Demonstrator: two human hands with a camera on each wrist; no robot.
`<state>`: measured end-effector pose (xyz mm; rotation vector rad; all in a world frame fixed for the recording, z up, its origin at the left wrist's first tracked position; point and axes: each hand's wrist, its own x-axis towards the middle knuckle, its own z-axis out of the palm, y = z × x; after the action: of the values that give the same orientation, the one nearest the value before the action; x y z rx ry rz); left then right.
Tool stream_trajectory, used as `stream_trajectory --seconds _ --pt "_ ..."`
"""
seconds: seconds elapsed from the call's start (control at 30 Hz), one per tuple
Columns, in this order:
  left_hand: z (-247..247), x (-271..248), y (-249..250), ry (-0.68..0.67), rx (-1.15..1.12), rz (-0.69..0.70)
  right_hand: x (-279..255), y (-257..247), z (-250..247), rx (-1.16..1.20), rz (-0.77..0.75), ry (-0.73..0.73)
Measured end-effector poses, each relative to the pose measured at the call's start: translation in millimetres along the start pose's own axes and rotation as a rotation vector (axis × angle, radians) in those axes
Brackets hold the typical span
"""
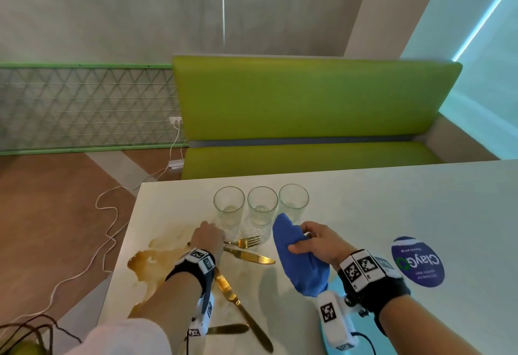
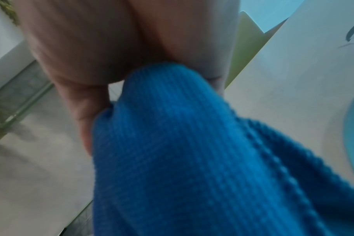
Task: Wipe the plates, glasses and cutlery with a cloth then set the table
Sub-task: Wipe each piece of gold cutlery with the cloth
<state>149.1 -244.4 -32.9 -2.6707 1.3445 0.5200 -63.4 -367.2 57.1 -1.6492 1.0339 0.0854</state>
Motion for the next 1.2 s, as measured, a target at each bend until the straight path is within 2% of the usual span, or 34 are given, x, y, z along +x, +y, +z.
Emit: stream_trajectory --seconds 0.23,0.37,0.47,0.6,0.73,0.83,0.9,0.93,1.0,1.07,1.13,1.2 --pt "-4 1 1 0.033 -0.047 0.072 -2 -1 -5 -0.042 -0.041 0.157" --pt "-17 -17 2 0.124 -0.285 0.117 -3 -4 -3 -0.038 -0.059 0.209" --pt "-33 -42 7 0.142 -0.597 0.147 -10 -14 2 -0.082 -0.119 0.244" --pt "-48 -73 16 0.111 -1.064 0.01 -27 -34 10 -0.139 -0.145 0.316" --pt "-57 -102 25 -0.019 -1.194 -0.064 -58 -69 26 -0.069 -0.31 0.272" --pt "-61 -123 34 -0.035 -1.213 -0.06 -74 -94 35 0.059 -0.425 0.202" --pt "-67 -137 39 -0.045 -1.267 -0.037 -76 -96 40 0.042 -0.45 0.234" --pt "-70 -143 41 -0.048 -1.281 -0.009 -74 -92 43 0.008 -0.434 0.311" --pt "-74 -154 45 -0.038 -1.238 0.034 -71 -78 51 -0.04 -0.325 0.575" --pt "-75 -163 47 -0.011 -1.219 0.024 -75 -65 61 0.03 -0.189 0.771" --pt "-73 -170 48 0.025 -1.202 0.019 -76 -60 71 0.06 -0.047 0.779" --pt "-72 -174 50 0.055 -1.196 0.03 -74 -61 79 -0.061 0.058 0.631"
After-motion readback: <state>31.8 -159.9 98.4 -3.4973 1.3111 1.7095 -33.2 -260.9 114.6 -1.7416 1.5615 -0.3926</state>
